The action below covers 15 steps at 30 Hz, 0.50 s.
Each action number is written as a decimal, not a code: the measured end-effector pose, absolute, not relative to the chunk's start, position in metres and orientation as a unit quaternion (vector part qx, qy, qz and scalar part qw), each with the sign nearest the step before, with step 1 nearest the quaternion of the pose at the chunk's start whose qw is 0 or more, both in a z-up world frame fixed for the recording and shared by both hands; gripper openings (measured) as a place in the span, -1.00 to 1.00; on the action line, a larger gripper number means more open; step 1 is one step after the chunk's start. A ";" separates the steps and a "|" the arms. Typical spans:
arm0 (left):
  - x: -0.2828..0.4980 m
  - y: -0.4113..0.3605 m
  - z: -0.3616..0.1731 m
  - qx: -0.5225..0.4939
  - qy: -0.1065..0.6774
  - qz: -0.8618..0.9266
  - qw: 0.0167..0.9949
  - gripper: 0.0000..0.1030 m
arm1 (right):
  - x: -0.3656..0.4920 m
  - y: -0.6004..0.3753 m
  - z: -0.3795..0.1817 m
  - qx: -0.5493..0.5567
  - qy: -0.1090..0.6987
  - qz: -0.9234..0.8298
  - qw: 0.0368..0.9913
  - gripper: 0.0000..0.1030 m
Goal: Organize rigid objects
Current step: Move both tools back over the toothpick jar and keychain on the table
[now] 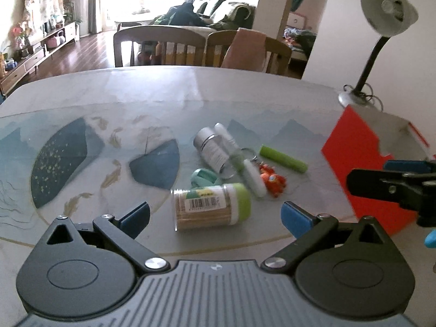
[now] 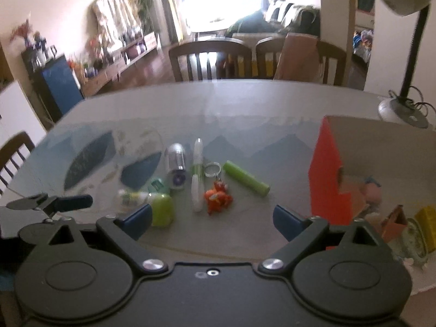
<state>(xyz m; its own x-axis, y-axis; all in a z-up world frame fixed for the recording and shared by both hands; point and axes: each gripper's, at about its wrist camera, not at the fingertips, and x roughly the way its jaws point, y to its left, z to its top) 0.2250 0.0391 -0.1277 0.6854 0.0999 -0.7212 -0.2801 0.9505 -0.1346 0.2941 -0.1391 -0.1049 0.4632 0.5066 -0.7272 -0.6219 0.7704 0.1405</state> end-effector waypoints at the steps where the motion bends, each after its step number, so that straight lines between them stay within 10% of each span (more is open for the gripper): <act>1: 0.226 0.038 -0.132 -0.114 0.382 0.111 0.910 1.00 | 0.297 -0.137 -0.108 -0.073 0.401 0.330 0.851 0.84; 15: 0.251 0.033 -0.172 -0.102 0.377 0.161 0.907 1.00 | 0.334 -0.110 -0.162 -0.126 0.423 0.318 0.839 0.37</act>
